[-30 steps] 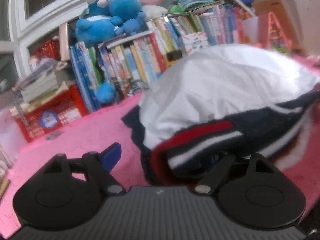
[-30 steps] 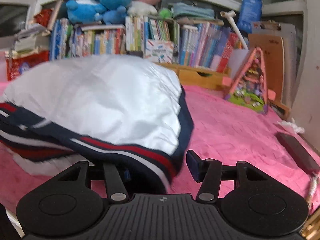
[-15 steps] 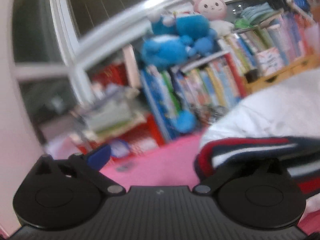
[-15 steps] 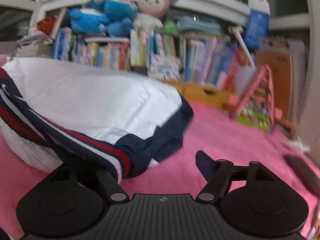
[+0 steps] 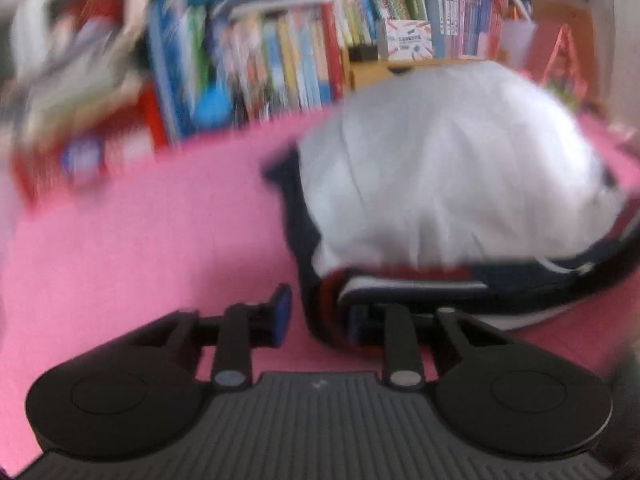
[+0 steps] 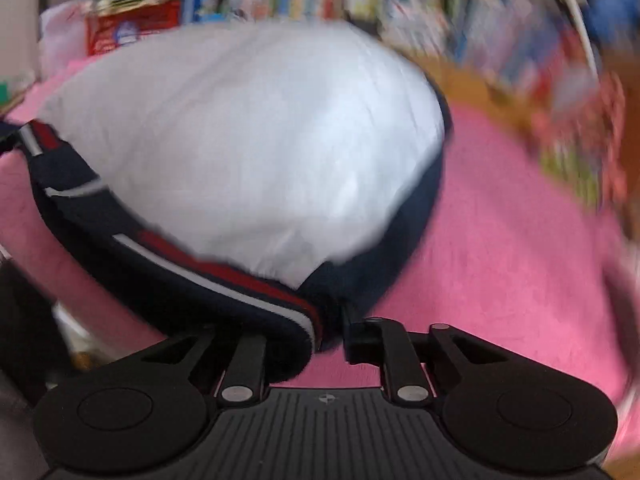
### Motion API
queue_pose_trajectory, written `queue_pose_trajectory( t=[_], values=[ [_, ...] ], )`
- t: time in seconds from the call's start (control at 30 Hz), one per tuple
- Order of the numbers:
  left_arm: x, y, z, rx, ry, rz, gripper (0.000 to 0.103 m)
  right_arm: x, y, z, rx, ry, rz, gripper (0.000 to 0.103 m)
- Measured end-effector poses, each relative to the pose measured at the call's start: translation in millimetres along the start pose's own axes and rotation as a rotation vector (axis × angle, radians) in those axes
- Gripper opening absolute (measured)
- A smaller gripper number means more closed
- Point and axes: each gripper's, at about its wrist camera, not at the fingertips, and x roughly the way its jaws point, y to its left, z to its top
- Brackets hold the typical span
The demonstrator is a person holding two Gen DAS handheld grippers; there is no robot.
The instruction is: Fold clothes
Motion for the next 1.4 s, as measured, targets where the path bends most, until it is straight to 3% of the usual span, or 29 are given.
queue_pose_trajectory(
  t=[0.03,0.07,0.13,0.17,0.23,0.27,0.3,0.37,0.43,0.6,0.67,0.73,1.0,1.13,1.23,1.3,1.37,1.4],
  values=[
    [16.5,2.6,28.1,0.029,-0.048,0.054,0.026,7.8,-8.1,34.6,-0.042,-0.071,-0.055,0.016],
    [24.8,7.7,59.1,0.034,-0.117,0.11,0.026,1.8,-14.4,77.0,-0.044,-0.198,-0.147,0.014],
    [-11.8,32.1,135.2,-0.107,-0.384,0.227,0.032,-10.2,-27.0,161.8,-0.05,-0.452,-0.331,0.015],
    [-38.8,37.9,155.4,-0.171,-0.517,0.258,0.035,-24.5,-31.6,195.5,-0.04,-0.6,-0.409,0.016],
    [-79.5,36.6,165.2,-0.167,-0.726,0.375,0.065,-86.2,-33.7,218.0,0.035,-0.955,-0.491,0.016],
    [-92.6,35.6,164.1,-0.139,-0.779,0.411,0.066,-101.6,-36.3,217.8,0.055,-1.025,-0.499,0.018],
    [-95.9,36.2,156.6,-0.108,-0.745,0.381,0.066,-111.8,-38.9,216.0,0.062,-1.064,-0.502,0.018],
    [-91.6,36.1,128.9,-0.078,-0.63,0.279,0.065,-103.9,-43.3,201.0,0.016,-0.972,-0.48,0.018],
    [-74.5,27.9,82.0,-0.043,-0.462,0.15,0.065,-75.6,-44.2,166.6,-0.023,-0.8,-0.419,0.018],
    [-36.3,-14.4,-36.3,0.037,-0.114,-0.02,0.065,-7.8,-30.7,74.9,-0.108,-0.396,-0.269,0.023],
    [-31.5,-21.9,-60.6,0.016,-0.039,-0.064,0.065,12.4,-13.6,36.9,-0.131,-0.263,-0.219,0.023],
    [-28.6,-25.9,-74.8,-0.006,0.005,-0.092,0.064,16.9,8.3,5.8,-0.137,-0.189,-0.192,0.023],
    [-52.5,-30.4,-73.2,0.058,-0.027,-0.081,0.067,1.8,6.1,-36.0,0.001,-0.17,-0.076,0.024],
    [-52.9,-36.9,-76.6,0.087,-0.007,-0.153,0.07,-13.9,-31.9,-51.7,0.277,-0.212,0.13,0.036],
    [-52.5,-35.6,-80.9,0.071,0.045,-0.309,0.07,-8.9,-30.3,-66.9,0.292,-0.145,0.135,0.048],
    [-57.2,-27.5,-82.6,0.022,0.044,-0.466,0.072,-17.5,-28.6,-73.7,0.269,-0.146,0.224,0.065],
    [-65.5,-11.0,-79.2,-0.085,-0.001,-0.642,0.08,-34.4,-35.5,-80.5,0.289,-0.187,0.335,0.092],
    [-68.4,-3.7,-76.2,-0.133,-0.027,-0.699,0.084,-42.8,-41.4,-82.8,0.308,-0.205,0.373,0.095]
  ],
)
